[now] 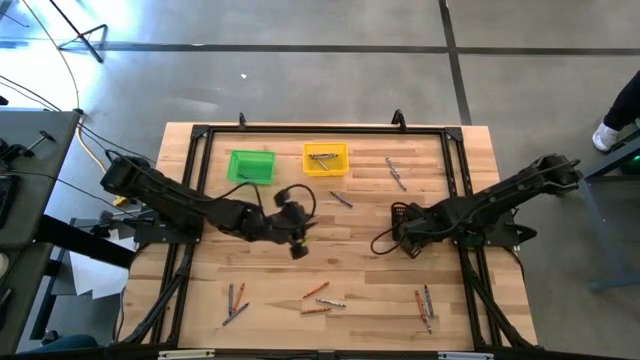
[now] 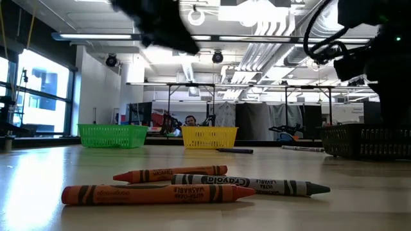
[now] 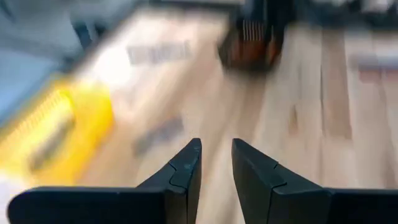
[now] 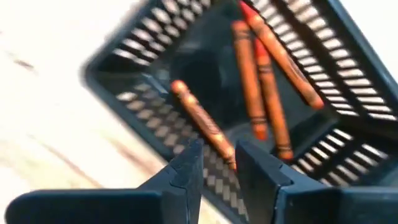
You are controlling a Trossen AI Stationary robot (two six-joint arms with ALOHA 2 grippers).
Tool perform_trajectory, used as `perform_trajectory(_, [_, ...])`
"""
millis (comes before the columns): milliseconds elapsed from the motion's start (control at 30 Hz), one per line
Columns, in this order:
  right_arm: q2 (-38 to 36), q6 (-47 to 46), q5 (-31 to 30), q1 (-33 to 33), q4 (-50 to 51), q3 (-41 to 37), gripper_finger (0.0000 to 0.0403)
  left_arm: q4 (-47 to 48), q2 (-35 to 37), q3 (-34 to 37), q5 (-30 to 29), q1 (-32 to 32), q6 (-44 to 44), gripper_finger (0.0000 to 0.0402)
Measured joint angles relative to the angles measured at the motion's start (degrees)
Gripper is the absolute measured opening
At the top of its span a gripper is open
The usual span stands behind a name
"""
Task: Sort crayons
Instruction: Put the blue crayon into the green bin
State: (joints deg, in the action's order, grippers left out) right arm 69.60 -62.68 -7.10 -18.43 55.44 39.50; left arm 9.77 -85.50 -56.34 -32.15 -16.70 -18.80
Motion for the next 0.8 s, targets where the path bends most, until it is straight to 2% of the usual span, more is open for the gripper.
perform_trajectory(100, [0.0,2.8,-0.9,0.0,0.0,3.5,0.0084,10.6,2.0,0.0,5.2,-1.2,-10.0,0.0078])
perform_trajectory(233, [0.0,7.5,-6.9,0.0,-2.7,9.7,0.0083,21.8,3.8,0.0,15.2,-3.5,-22.7,0.0078])
perform_trajectory(400, [-0.1,19.5,-8.8,0.0,-16.5,12.6,0.0083,33.9,3.8,0.0,26.4,-7.9,-37.2,0.0078])
perform_trajectory(567, [0.5,27.6,-3.7,0.6,-28.2,11.4,0.0083,40.9,3.3,0.0,29.1,-13.4,-48.5,0.0078])
perform_trajectory(800, [2.9,30.8,-1.1,1.7,-30.3,11.4,0.0083,41.1,1.6,0.0,28.9,-19.6,-59.8,0.0078])
